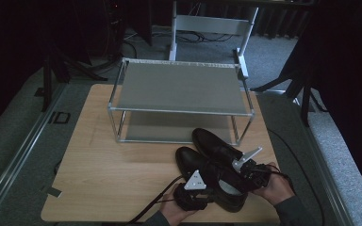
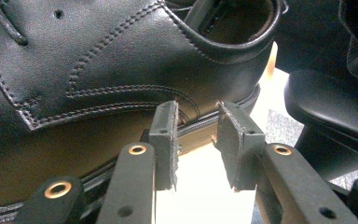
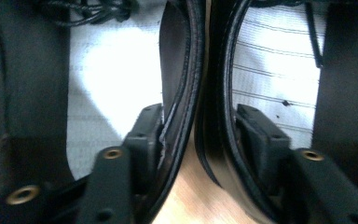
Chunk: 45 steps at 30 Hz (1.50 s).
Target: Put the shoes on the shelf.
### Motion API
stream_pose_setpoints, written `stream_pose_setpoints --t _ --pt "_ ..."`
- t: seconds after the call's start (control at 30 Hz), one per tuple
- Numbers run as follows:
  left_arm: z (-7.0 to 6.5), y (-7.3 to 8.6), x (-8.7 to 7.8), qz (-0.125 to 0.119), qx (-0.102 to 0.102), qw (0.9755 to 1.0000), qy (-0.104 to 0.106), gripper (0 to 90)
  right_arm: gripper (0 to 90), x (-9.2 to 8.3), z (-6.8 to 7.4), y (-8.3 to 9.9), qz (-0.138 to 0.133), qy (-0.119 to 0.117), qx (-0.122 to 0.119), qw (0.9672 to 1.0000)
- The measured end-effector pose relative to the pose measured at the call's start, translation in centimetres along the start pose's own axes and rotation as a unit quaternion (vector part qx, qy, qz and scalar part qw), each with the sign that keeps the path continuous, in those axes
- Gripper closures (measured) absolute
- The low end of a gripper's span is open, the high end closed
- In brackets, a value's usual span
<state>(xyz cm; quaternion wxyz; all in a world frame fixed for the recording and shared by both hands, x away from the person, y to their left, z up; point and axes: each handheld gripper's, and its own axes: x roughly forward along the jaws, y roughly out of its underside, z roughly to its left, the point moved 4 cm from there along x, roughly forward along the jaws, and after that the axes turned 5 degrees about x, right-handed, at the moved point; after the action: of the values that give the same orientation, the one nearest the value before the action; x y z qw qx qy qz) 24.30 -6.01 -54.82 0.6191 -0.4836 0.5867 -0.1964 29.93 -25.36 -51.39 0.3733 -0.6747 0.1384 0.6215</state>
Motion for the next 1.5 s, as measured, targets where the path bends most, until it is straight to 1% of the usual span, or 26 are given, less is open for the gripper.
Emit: stream_pose_setpoints --t 0.03,0.07,0.13,0.17,0.2,0.23,0.3,0.53,0.57,0.6,0.67,0.73,0.77,0.9,0.93,0.97,1.0,1.03,1.07,1.13,1.17,1.2,1.23,1.27,1.37,1.5 --pt "0.0 0.0 0.0 0.0 -0.001 1.0 0.0 68.2 68.6 0.0 0.0 0.0 0.0 0.0 0.0 1.0" --pt "0.0 0.0 0.1 0.001 0.0 1.0 0.001 68.2 72.9 0.1 0.1 0.0 0.002 -0.009 0.002 1.0" --pt "0.0 0.0 0.1 -0.003 0.001 1.0 0.004 68.2 72.9 0.1 0.1 0.0 0.002 -0.009 0.002 1.0" --pt "-0.2 -0.1 0.2 -0.006 0.004 0.9999 0.007 68.2 74.9 0.1 0.0 0.1 0.001 -0.006 0.011 0.9999" --pt "-0.3 -0.2 0.2 -0.007 0.006 0.9999 0.008 68.1 78.2 0.1 -0.7 0.2 -0.008 -0.018 0.042 0.9989" --pt "-0.3 -0.2 0.3 -0.007 0.008 0.9999 0.007 67.7 78.5 0.1 -0.8 0.2 -0.012 -0.022 0.049 0.9985" --pt "-0.4 -0.2 0.3 -0.009 0.011 0.9999 0.002 67.1 78.8 0.0 -0.7 0.3 -0.012 -0.022 0.051 0.9984" --pt "-0.2 -0.2 0.2 -0.007 0.009 0.9999 0.002 67.1 78.9 0.0 -0.5 0.1 -0.004 -0.018 0.046 0.9988" --pt "-0.2 -0.2 0.2 -0.008 0.009 0.9999 0.002 67.1 79.1 0.0 -0.4 0.1 -0.013 -0.013 0.046 0.9988" --pt "-0.1 -0.1 0.2 -0.007 0.008 0.9999 0.003 67.1 79.1 0.0 -0.4 0.1 -0.013 -0.013 0.046 0.9988" --pt "0.0 -0.1 0.1 -0.011 0.008 0.9999 -0.005 66.9 79.2 0.0 -0.2 0.3 -0.022 -0.014 0.045 0.9986" --pt "0.3 -0.3 -0.2 -0.018 0.001 0.9998 -0.005 67.1 79.5 0.0 0.1 0.4 -0.028 -0.02 0.046 0.9983" --pt "0.4 -0.3 -0.4 -0.02 0.0 0.9998 -0.005 67.3 79.6 -0.1 0.3 0.5 -0.038 -0.032 0.053 0.9974" --pt "0.7 -0.4 -0.5 -0.019 -0.003 0.9998 -0.011 67.2 79.7 -0.1 0.5 0.5 -0.052 -0.03 0.061 0.9963" --pt "0.7 -0.4 -0.5 -0.02 -0.003 0.9997 -0.013 67.2 79.7 0.0 0.6 0.5 -0.055 -0.03 0.065 0.9959" --pt "0.7 -0.4 -0.7 -0.022 -0.004 0.9996 -0.015 67.1 79.8 -0.1 0.5 0.5 -0.067 -0.032 0.076 0.9944" --pt "0.7 -0.4 -0.7 -0.022 -0.004 0.9996 -0.015 66.8 79.8 -0.1 0.5 0.5 -0.067 -0.032 0.076 0.9944" --pt "0.8 -0.4 -0.8 -0.023 -0.005 0.9996 -0.016 66.3 79.9 -0.2 0.6 0.5 -0.076 -0.036 0.09 0.9923" --pt "0.8 -0.5 -0.9 -0.024 -0.006 0.9996 -0.016 66.3 79.9 -0.2 0.6 0.5 -0.076 -0.036 0.09 0.9923" --pt "0.8 -0.5 -1.2 -0.026 -0.003 0.9995 -0.016 65.2 80.0 -0.3 0.6 0.3 -0.084 -0.039 0.098 0.9909" --pt "0.8 -0.5 -1.7 -0.025 0.001 0.9995 -0.02 63.3 80.1 -0.3 0.6 0.1 -0.09 -0.04 0.101 0.99" --pt "0.8 -0.5 -1.7 -0.025 0.001 0.9995 -0.02 62.5 80.1 -0.3 0.6 0.1 -0.09 -0.04 0.101 0.99" --pt "0.8 -0.4 -1.9 -0.024 0.004 0.9994 -0.026 61.7 80.1 -0.4 0.6 -0.1 -0.096 -0.04 0.104 0.9891" --pt "0.9 -0.4 -2.2 -0.024 0.005 0.9992 -0.032 61.7 80.1 -0.4 0.6 -0.1 -0.096 -0.04 0.104 0.9891" --pt "1.4 0.0 -3.2 -0.023 -0.001 0.9986 -0.048 60.6 80.2 -0.6 0.7 -0.4 -0.105 -0.041 0.109 0.9877" --pt "2.1 0.8 -4.5 -0.019 -0.016 0.9977 -0.064 60.6 80.2 -0.7 0.8 -0.8 -0.111 -0.039 0.113 0.9867"
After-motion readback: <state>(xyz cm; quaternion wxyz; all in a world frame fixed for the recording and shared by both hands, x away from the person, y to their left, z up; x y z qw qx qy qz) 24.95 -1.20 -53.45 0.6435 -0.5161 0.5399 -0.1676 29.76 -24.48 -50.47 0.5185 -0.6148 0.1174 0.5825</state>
